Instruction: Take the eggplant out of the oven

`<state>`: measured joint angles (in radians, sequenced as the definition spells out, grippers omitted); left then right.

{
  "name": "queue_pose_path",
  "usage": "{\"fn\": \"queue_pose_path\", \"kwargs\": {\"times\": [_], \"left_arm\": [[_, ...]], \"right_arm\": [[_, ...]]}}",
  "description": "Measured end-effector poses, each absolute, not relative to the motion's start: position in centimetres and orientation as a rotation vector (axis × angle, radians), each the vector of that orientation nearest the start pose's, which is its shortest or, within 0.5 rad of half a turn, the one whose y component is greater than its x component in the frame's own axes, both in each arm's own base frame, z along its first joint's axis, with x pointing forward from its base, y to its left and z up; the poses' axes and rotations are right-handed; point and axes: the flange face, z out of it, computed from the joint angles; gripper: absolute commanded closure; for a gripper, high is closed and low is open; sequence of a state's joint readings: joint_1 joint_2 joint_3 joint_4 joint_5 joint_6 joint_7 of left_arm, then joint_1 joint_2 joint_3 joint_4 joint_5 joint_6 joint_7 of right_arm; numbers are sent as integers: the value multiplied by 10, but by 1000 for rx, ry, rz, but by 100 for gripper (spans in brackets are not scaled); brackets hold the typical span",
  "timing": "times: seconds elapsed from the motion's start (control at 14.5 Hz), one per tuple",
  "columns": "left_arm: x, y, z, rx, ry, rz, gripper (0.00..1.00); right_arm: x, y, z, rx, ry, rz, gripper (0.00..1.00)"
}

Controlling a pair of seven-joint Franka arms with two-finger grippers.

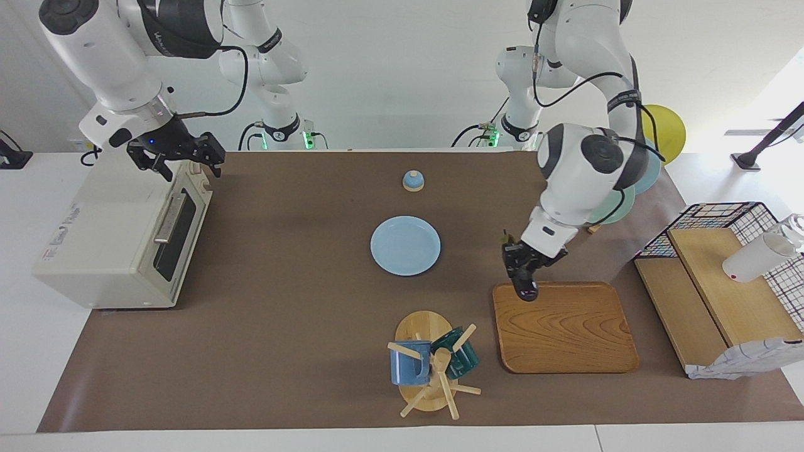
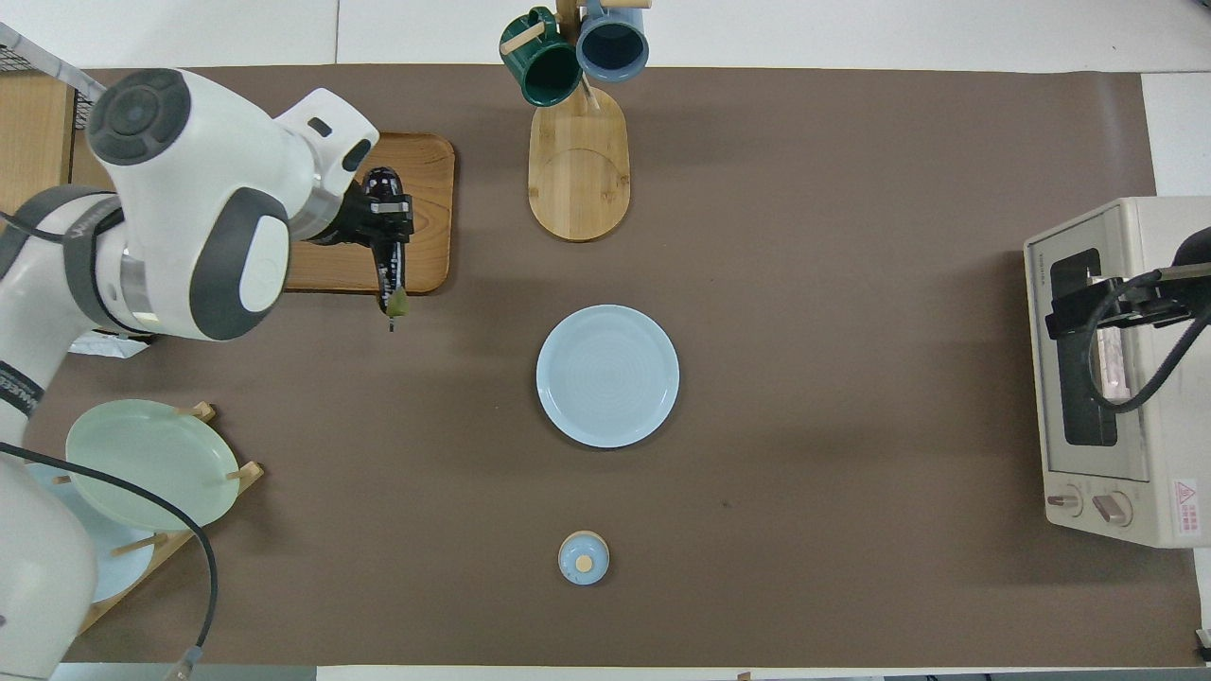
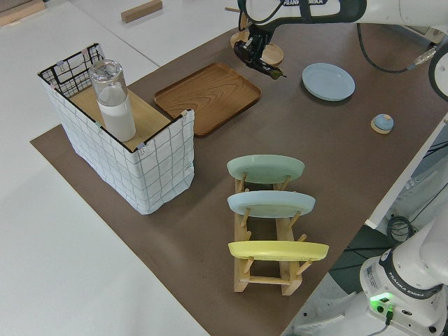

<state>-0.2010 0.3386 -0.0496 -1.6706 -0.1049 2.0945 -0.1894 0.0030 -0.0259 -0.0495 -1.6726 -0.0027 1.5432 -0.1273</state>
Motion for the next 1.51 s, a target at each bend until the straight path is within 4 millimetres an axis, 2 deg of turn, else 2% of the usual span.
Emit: {"fn": "queue_pose_path", "kwargs": {"times": [0.07, 0.14, 0.41, 0.55, 0.89, 0.96, 1.03, 1.24, 1.31, 1.38, 1.51], "left_arm": [[653, -143, 410, -3262, 30, -98, 100], [665, -130, 402, -3255, 35, -96, 100], [706, -126, 351, -3238, 37, -91, 100], [714, -123, 341, -3226, 38, -129, 100], [715, -122, 333, -3214, 56, -159, 100], [715, -120, 331, -3212, 74, -156, 41], [714, -117, 329, -3210, 91, -153, 0], [715, -107, 331, -3205, 132, -133, 0], [716, -104, 338, -3205, 131, -127, 0], [718, -100, 352, -3205, 124, -143, 0], [714, -87, 397, -3204, 102, -164, 0]], "right_arm": [[539, -25, 589, -3127, -127, 162, 0], [539, -25, 589, -3127, -125, 162, 0], [537, -30, 591, -3125, -109, 163, 0], [533, -34, 595, -3124, -97, 169, 0], [524, -39, 601, -3123, -81, 157, 0], [523, -39, 601, -3122, -81, 157, 0], [523, -39, 601, -3122, -81, 157, 0], [523, -37, 601, -3110, -83, 156, 0], [524, -35, 601, -3107, -86, 157, 0], [524, -34, 600, -3106, -91, 157, 0], [524, -33, 600, -3106, -93, 158, 0]]}}
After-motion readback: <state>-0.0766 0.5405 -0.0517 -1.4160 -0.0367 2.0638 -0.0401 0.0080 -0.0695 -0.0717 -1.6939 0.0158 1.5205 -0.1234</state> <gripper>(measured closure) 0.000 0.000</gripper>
